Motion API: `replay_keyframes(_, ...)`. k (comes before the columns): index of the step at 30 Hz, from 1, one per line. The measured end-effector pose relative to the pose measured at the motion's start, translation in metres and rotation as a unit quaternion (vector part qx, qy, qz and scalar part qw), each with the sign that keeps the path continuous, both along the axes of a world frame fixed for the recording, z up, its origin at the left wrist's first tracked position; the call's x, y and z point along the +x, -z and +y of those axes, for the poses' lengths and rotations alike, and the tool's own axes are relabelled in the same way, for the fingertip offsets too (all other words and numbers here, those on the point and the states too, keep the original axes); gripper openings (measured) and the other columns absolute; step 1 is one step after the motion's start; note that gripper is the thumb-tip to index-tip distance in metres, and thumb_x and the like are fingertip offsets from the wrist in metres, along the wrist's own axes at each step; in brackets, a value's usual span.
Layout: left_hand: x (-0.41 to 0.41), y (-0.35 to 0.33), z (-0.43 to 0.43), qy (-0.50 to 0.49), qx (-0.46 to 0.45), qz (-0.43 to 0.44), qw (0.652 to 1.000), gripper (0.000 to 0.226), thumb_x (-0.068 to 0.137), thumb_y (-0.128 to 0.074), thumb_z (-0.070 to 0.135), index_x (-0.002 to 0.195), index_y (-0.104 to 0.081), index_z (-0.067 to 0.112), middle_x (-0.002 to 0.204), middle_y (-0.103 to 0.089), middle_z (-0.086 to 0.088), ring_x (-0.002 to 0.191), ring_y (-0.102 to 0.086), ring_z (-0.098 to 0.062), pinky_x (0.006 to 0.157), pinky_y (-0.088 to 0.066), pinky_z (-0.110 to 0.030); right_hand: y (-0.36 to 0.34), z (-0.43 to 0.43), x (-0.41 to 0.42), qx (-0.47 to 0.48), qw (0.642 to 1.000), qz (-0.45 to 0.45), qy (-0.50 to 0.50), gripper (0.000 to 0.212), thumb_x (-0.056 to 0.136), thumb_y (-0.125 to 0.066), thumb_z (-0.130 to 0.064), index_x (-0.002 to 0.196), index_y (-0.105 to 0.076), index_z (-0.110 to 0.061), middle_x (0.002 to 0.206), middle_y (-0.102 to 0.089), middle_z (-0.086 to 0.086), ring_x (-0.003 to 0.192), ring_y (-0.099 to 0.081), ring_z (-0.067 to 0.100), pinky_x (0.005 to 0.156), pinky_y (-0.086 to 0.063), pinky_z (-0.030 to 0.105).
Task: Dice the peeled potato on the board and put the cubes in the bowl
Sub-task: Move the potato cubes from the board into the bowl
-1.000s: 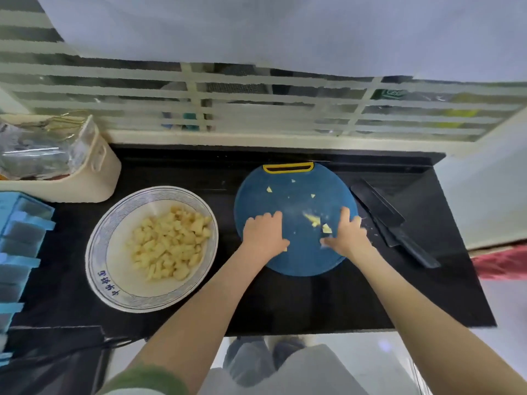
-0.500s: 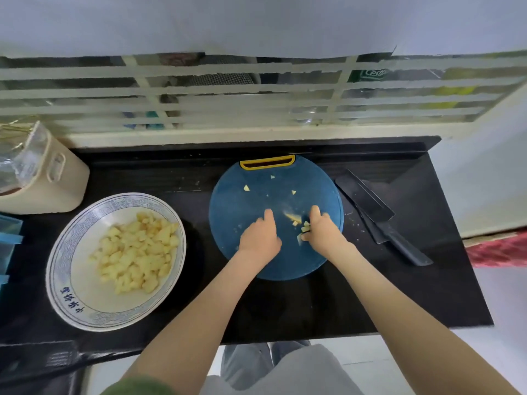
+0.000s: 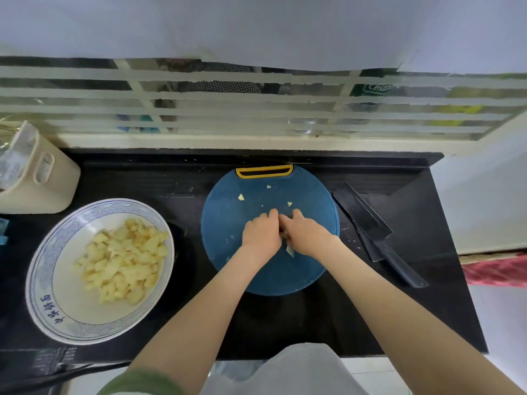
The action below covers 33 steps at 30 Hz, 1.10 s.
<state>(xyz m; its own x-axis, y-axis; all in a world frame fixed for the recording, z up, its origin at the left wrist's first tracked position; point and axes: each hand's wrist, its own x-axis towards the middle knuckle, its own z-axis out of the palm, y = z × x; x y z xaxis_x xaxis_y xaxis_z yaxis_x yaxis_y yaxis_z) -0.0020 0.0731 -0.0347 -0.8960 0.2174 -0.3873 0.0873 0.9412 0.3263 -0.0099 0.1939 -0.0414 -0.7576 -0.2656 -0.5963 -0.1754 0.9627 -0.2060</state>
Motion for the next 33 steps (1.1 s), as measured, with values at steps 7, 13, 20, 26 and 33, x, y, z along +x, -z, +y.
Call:
replay_keyframes(7, 0.004, -0.007, -0.018, -0.023, 0.031, -0.048, 0.998, 0.025, 0.095, -0.046, 0.019, 0.118, -0.054, 0.015, 0.115, -0.051, -0.011, 0.102, -0.053, -0.029, 0.086, -0.044, -0.036, 0.000, -0.006, 0.004, 0.016, 0.998, 0.010, 0.060, 0.036, 0.098, -0.049, -0.012, 0.131, -0.035, -0.012, 0.127, -0.037, 0.016, 0.094, -0.059, 0.038, 0.069, -0.046, 0.037)
replay_keyframes(13, 0.014, -0.018, -0.038, -0.052, 0.037, -0.051, 0.997, 0.024, 0.095, -0.049, 0.019, 0.117, -0.055, 0.014, 0.116, -0.050, -0.009, 0.104, -0.052, -0.028, 0.087, -0.045, -0.037, 0.002, -0.010, 0.017, 0.028, 0.998, 0.052, 0.019, 0.035, 0.096, -0.052, -0.008, 0.129, -0.039, -0.009, 0.125, -0.042, 0.010, 0.107, -0.054, 0.029, 0.073, -0.043, 0.035)
replay_keyframes(20, 0.030, -0.033, -0.074, -0.095, 0.056, -0.004, 0.994, 0.021, 0.096, -0.046, 0.018, 0.114, -0.055, 0.013, 0.115, -0.049, -0.007, 0.101, -0.053, -0.025, 0.083, -0.046, -0.035, -0.014, -0.030, 0.022, -0.156, 0.961, 0.088, 0.210, 0.010, 0.094, -0.044, 0.001, 0.097, -0.041, -0.009, 0.101, -0.043, 0.010, 0.079, -0.043, 0.025, 0.068, -0.033, 0.031)
replay_keyframes(26, 0.047, -0.064, -0.126, -0.179, 0.089, 0.195, 0.960, 0.016, 0.091, -0.049, 0.015, 0.103, -0.056, 0.008, 0.102, -0.050, -0.008, 0.086, -0.053, -0.024, 0.070, -0.047, -0.034, -0.056, -0.111, 0.021, -0.321, 0.912, 0.100, 0.235, 0.016, 0.089, -0.049, -0.002, 0.083, -0.040, -0.013, 0.076, -0.048, 0.002, 0.066, -0.042, 0.018, 0.061, -0.041, 0.031)
replay_keyframes(33, 0.064, -0.074, -0.225, -0.304, 0.035, 0.081, 0.948, 0.030, 0.091, -0.044, 0.003, 0.120, -0.049, 0.008, 0.115, -0.055, -0.010, 0.097, -0.055, -0.025, 0.074, -0.043, -0.032, -0.071, -0.220, 0.031, -0.360, 0.928, 0.032, 0.092, 0.010, 0.094, -0.051, -0.010, 0.101, -0.051, -0.018, 0.097, -0.056, -0.003, 0.084, -0.054, 0.015, 0.074, -0.043, 0.026)
